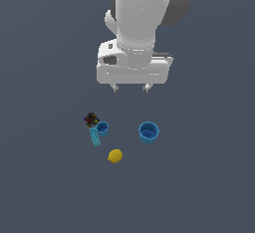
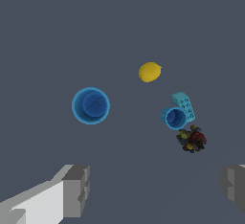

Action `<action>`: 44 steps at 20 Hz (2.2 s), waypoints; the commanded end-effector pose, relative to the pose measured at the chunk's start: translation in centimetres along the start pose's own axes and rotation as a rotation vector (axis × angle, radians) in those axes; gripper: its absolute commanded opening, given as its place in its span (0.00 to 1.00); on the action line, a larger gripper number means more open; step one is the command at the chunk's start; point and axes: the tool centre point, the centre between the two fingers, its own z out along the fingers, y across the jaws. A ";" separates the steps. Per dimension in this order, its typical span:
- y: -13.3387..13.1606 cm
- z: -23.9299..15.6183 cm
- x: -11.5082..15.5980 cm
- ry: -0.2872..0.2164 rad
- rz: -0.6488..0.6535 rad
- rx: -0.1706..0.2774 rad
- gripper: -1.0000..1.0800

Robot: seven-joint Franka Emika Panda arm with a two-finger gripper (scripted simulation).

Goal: Pick up a designated object from a clutter of objects.

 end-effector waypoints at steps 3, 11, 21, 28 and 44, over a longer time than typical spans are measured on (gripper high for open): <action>-0.1 -0.2 0.1 0.005 -0.003 0.000 0.62; -0.6 -1.2 0.5 0.028 -0.017 0.002 0.62; -1.3 0.1 1.8 -0.033 -0.096 -0.020 0.62; -2.4 2.5 3.8 -0.132 -0.218 -0.053 0.62; -5.4 11.1 7.7 -0.443 -0.553 -0.130 0.62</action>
